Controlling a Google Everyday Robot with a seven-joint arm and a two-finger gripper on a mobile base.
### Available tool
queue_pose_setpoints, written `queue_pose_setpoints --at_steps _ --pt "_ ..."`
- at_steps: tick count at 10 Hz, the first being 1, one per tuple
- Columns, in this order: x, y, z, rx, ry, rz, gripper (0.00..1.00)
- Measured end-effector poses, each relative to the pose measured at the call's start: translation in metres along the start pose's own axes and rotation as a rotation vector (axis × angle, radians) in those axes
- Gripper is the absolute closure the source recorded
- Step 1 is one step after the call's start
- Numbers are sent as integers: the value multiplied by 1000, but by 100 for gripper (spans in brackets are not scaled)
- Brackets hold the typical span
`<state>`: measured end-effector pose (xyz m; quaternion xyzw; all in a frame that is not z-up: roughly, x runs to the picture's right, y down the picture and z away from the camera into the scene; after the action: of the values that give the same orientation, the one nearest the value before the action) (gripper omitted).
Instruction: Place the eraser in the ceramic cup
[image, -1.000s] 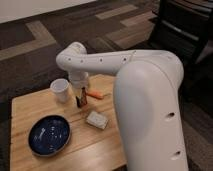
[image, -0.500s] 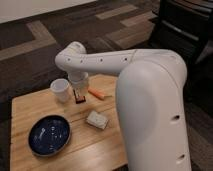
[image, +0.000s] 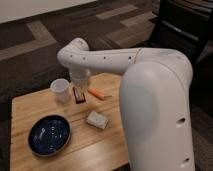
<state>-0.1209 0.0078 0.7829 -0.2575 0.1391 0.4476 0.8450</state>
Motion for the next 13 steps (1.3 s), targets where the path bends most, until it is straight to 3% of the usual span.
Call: queue_pose_setpoints --at_steps 1,2,7,13 --pt "-5 -2 3 -7 -1 9 24" --pt "-10 0 6 -15 0 6 20" --pt "-31 7 33 -33 29 7 20" --pt "-42 -25 39 -37 9 118 20"
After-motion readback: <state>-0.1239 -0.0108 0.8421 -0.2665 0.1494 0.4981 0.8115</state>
